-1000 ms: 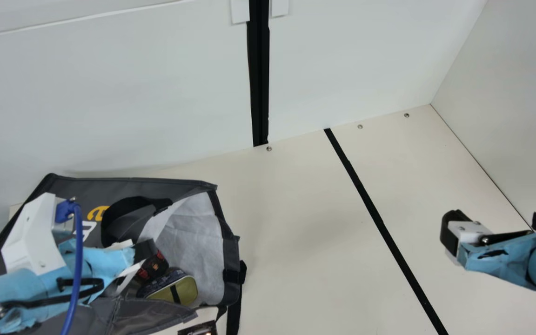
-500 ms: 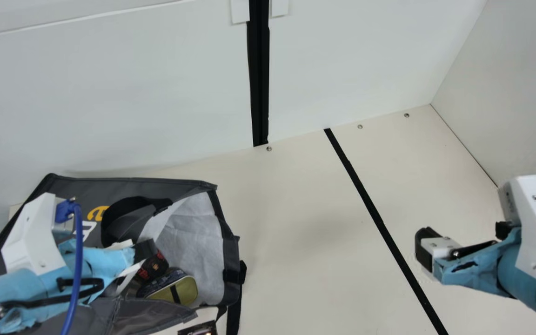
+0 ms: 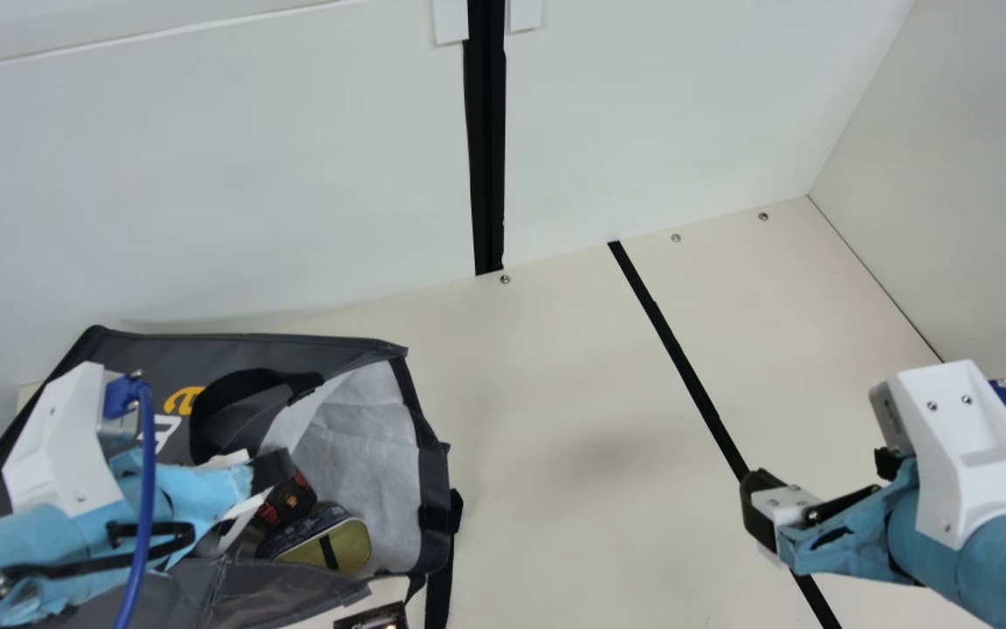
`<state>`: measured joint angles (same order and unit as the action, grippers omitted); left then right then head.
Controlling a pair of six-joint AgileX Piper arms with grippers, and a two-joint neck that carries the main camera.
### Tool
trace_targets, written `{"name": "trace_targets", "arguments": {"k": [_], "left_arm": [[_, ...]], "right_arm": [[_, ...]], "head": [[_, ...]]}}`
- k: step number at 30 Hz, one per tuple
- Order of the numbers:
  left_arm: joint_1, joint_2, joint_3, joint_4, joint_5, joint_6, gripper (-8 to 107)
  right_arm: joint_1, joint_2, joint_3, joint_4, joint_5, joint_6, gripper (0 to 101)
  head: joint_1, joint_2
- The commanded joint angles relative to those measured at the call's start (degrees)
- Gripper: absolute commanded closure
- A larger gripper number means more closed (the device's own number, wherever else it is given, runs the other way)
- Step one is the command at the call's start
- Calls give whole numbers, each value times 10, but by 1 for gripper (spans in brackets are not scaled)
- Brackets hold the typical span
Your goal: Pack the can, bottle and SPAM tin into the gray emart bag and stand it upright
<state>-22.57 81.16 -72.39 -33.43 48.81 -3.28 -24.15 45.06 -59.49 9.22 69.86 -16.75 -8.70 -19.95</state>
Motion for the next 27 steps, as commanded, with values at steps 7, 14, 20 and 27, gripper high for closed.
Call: {"name": "trace_targets", "arguments": {"k": [7, 14, 20, 27], "left_arm": [[0, 0, 0, 0, 0, 0, 107], [0, 0, 0, 0, 0, 0, 107], [0, 0, 0, 0, 0, 0, 107], [0, 0, 0, 0, 0, 0, 107]], "right_arm": [[3, -4, 27, 26, 0, -43, 6], [-1, -8, 52, 56, 0, -99, 6], [-10, -6, 80, 82, -14, -153, 6], [-12, 8, 119, 129, -55, -210, 6]], "head": [[-13, 0], [-13, 0], [-13, 0], [-13, 0]]}}
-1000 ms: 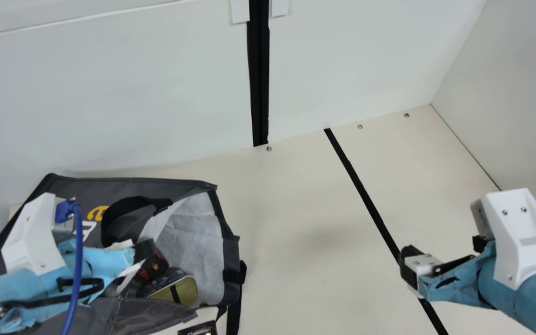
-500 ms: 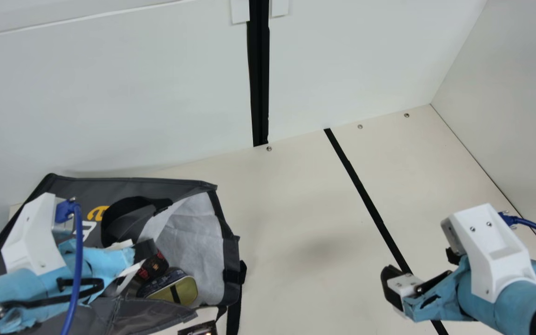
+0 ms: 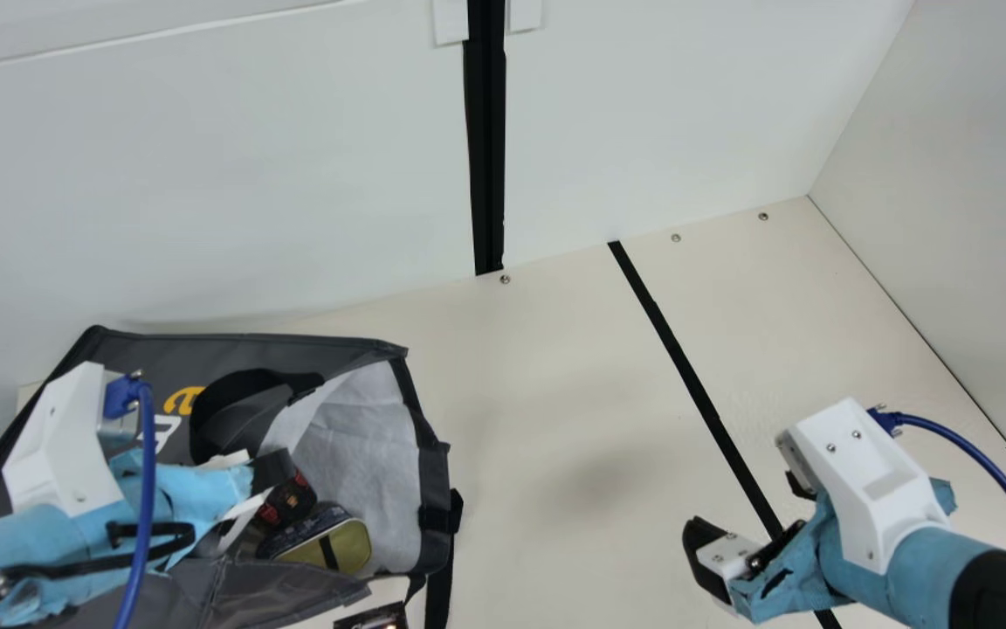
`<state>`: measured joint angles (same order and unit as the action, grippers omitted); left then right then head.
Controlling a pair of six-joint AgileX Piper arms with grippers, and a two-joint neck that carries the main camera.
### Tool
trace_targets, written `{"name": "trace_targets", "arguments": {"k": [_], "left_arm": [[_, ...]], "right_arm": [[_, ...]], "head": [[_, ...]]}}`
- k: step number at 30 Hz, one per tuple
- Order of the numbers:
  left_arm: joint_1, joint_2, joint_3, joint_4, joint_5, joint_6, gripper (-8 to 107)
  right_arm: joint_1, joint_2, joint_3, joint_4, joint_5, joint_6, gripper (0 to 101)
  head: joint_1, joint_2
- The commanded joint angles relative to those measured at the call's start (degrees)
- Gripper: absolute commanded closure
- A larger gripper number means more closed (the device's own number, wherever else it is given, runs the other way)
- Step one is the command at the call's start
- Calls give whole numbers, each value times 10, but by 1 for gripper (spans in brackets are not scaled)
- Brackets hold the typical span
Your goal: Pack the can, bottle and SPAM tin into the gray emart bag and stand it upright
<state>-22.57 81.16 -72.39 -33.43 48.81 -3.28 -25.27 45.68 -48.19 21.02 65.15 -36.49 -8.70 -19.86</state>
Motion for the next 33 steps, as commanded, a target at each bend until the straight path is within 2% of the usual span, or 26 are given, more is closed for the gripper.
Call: {"name": "trace_targets", "arguments": {"k": [1, 19, 33], "left_arm": [[0, 0, 0, 0, 0, 0, 107], [0, 0, 0, 0, 0, 0, 107], [0, 0, 0, 0, 0, 0, 107]], "right_arm": [[0, 5, 11, 18, -13, -21, 6], [17, 62, 86, 121, -94, -143, 6], [38, 123, 115, 218, -136, -252, 6]], "head": [[-13, -1], [-13, -1], [-13, -1]]}}
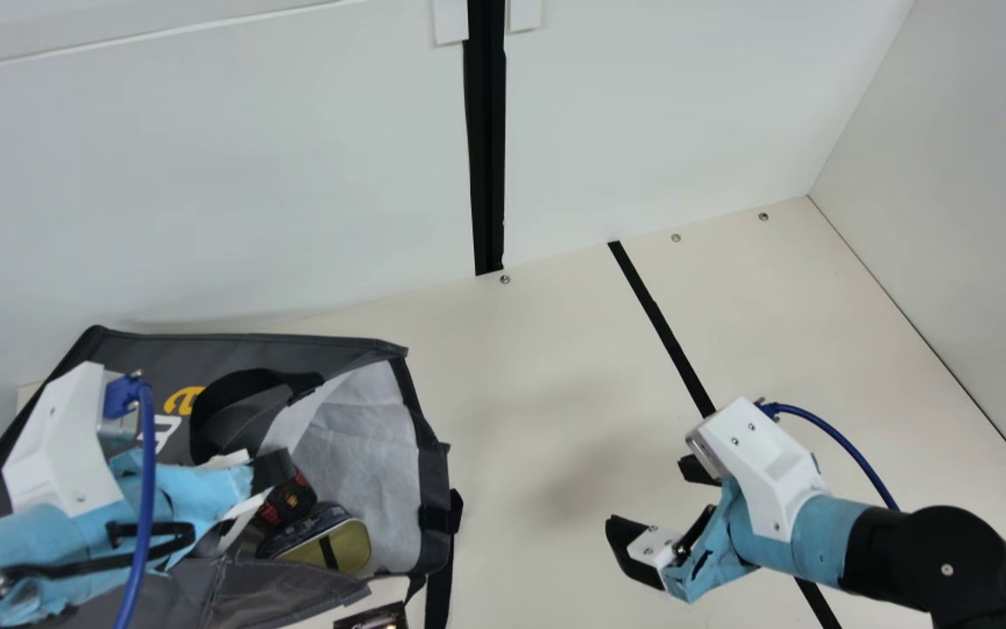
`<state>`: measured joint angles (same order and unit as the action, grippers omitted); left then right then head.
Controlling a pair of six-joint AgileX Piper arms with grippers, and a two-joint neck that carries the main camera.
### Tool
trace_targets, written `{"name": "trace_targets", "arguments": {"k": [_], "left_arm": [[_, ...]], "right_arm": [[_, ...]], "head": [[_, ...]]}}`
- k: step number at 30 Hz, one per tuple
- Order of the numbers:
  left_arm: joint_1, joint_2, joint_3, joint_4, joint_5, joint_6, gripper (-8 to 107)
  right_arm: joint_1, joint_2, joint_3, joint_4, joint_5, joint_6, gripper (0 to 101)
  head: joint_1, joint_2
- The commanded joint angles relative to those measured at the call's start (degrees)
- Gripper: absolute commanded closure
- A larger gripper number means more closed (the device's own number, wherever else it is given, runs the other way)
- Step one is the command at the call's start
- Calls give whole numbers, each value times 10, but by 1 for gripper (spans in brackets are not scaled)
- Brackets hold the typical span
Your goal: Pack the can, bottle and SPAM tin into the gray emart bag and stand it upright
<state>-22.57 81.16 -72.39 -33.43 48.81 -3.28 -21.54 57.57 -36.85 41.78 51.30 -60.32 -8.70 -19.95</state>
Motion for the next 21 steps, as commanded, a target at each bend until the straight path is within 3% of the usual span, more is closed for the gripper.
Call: {"name": "trace_targets", "arguments": {"k": [1, 11, 21], "left_arm": [[0, 0, 0, 0, 0, 0, 107], [0, 0, 0, 0, 0, 0, 107], [0, 0, 0, 0, 0, 0, 107]], "right_arm": [[3, 10, 3, 19, 1, -22, 6], [15, 57, 9, 109, 14, -98, 6], [50, 112, 8, 167, 10, -161, 6]], "head": [[-13, 0], [-13, 0], [-13, 0]]}}
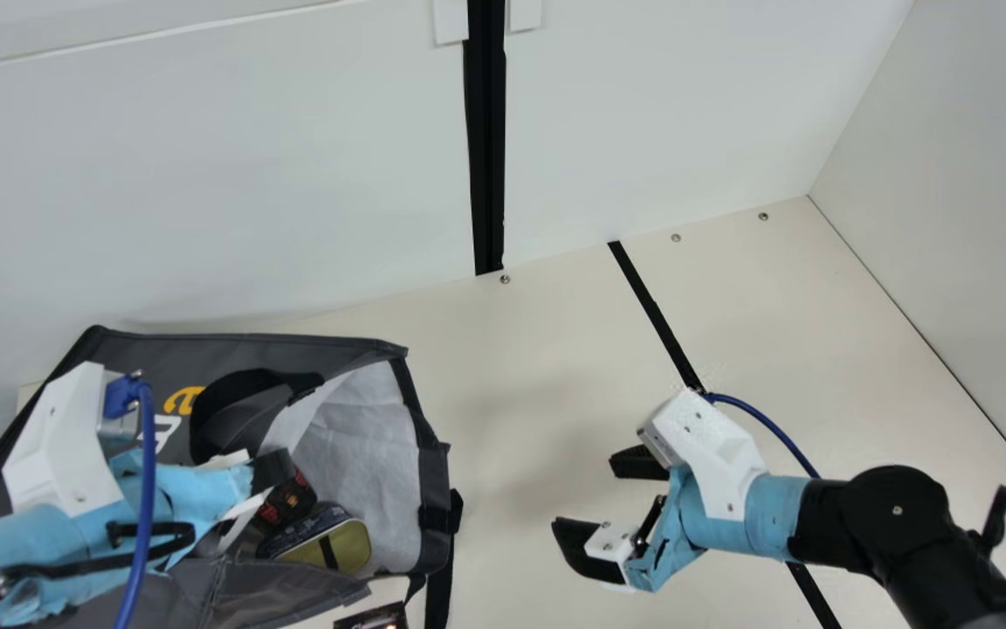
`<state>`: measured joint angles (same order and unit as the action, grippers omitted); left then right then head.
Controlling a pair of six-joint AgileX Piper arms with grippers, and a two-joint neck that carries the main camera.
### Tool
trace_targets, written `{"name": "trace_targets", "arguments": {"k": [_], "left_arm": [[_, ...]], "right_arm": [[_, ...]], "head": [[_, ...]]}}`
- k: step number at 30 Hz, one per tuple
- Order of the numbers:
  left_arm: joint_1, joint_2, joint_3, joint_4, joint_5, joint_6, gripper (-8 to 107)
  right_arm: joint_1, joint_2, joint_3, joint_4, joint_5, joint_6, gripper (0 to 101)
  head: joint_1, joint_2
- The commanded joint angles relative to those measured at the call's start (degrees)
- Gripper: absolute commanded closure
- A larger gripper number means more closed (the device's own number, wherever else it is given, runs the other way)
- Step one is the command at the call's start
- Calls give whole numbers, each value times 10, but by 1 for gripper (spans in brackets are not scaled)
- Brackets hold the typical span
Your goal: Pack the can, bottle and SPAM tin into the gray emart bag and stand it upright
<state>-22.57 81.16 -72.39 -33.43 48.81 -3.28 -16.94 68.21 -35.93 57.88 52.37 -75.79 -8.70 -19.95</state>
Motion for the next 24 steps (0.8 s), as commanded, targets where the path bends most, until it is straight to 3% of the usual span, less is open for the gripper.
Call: {"name": "trace_targets", "arguments": {"k": [1, 24], "left_arm": [[0, 0, 0, 0, 0, 0, 107], [0, 0, 0, 0, 0, 0, 107]], "right_arm": [[8, 11, -2, 10, -2, -12, 6], [136, 152, -54, 102, -47, -93, 6]], "head": [[-13, 0], [-13, 0]]}}
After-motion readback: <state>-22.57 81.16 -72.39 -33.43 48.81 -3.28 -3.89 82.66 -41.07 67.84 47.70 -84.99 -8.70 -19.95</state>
